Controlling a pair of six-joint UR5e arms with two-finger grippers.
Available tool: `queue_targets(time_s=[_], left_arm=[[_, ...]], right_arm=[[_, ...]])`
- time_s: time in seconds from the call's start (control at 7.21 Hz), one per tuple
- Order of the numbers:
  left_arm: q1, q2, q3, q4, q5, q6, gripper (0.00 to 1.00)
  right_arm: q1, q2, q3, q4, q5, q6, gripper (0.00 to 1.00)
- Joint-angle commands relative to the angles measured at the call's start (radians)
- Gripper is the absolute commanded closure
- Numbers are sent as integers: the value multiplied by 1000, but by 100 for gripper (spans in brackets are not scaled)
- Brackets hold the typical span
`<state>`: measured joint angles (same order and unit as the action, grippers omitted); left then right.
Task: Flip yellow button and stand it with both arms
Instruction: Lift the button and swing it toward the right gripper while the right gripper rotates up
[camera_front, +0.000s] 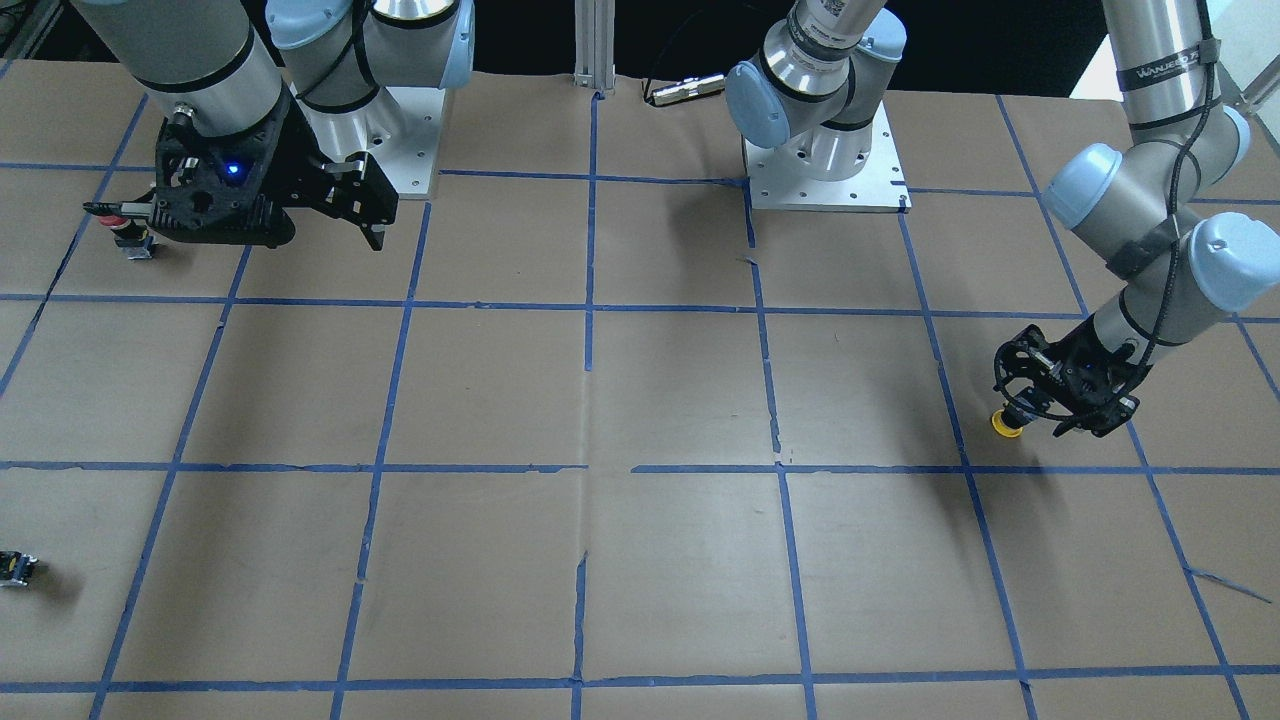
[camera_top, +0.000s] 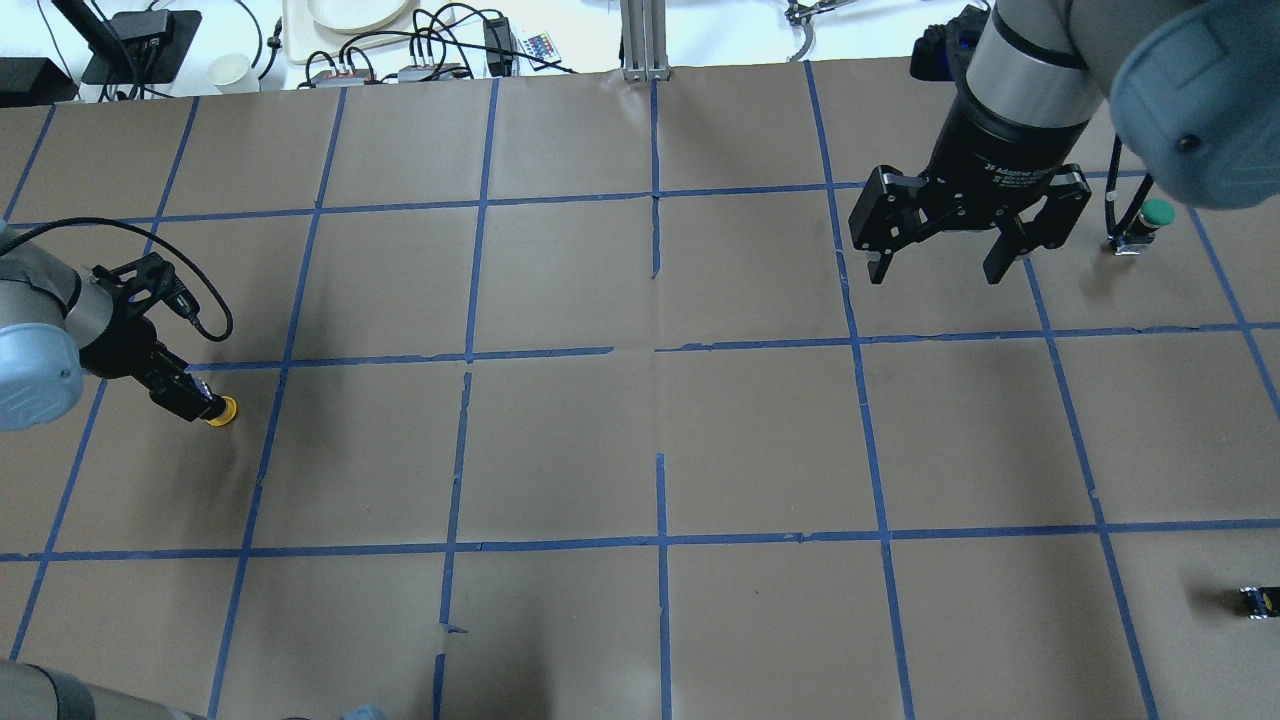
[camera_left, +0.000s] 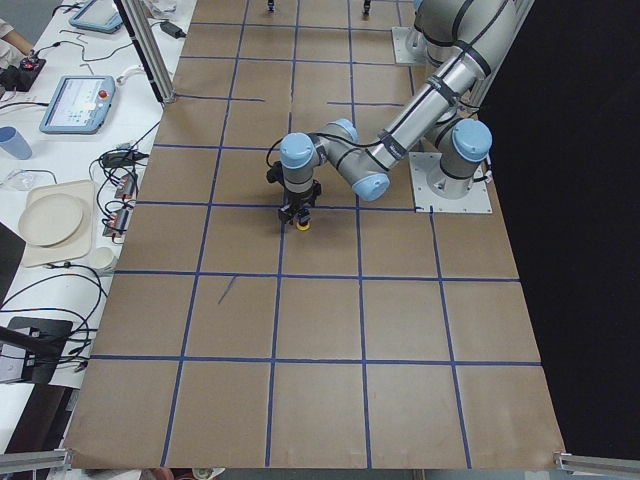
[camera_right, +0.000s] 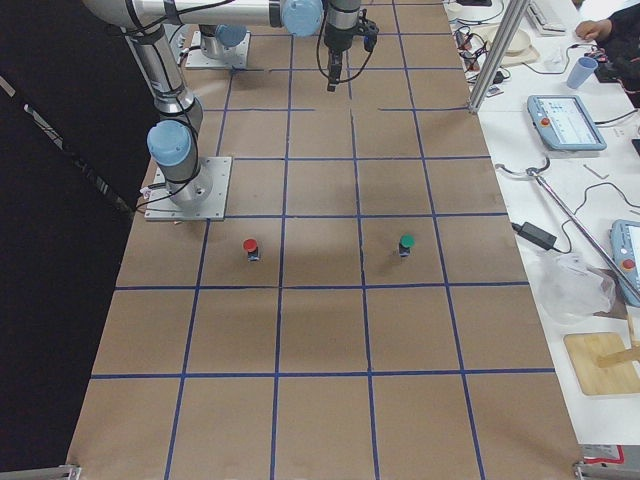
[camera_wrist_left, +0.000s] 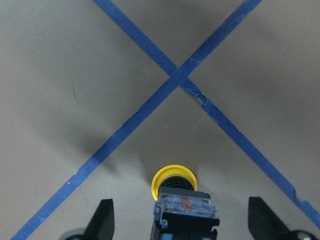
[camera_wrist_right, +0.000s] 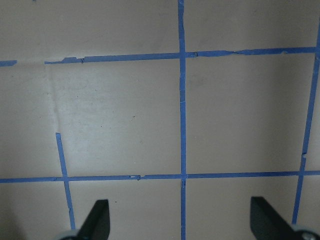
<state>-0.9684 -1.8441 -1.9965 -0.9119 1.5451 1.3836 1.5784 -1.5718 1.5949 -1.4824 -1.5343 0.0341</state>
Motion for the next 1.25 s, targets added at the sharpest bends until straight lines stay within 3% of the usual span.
queue_targets(time_s=[0.0, 0.42, 0.55, 0.97, 1.11], left_arm=[[0, 9, 2, 1, 16, 2, 13], [0, 11, -1, 1, 17, 2, 23], [-1, 11, -1, 1, 17, 2, 31], [-4, 26, -2, -2, 21, 3, 72], [-4, 29, 1, -2, 38, 3, 77]], right_arm=[[-3, -1, 2, 11, -18, 0, 0], [-3, -1, -1, -5, -1, 10, 0], [-3, -1, -1, -4, -1, 12, 0], [0, -5, -1, -2, 0, 12, 0], [0, -4, -1, -1, -3, 12, 0]])
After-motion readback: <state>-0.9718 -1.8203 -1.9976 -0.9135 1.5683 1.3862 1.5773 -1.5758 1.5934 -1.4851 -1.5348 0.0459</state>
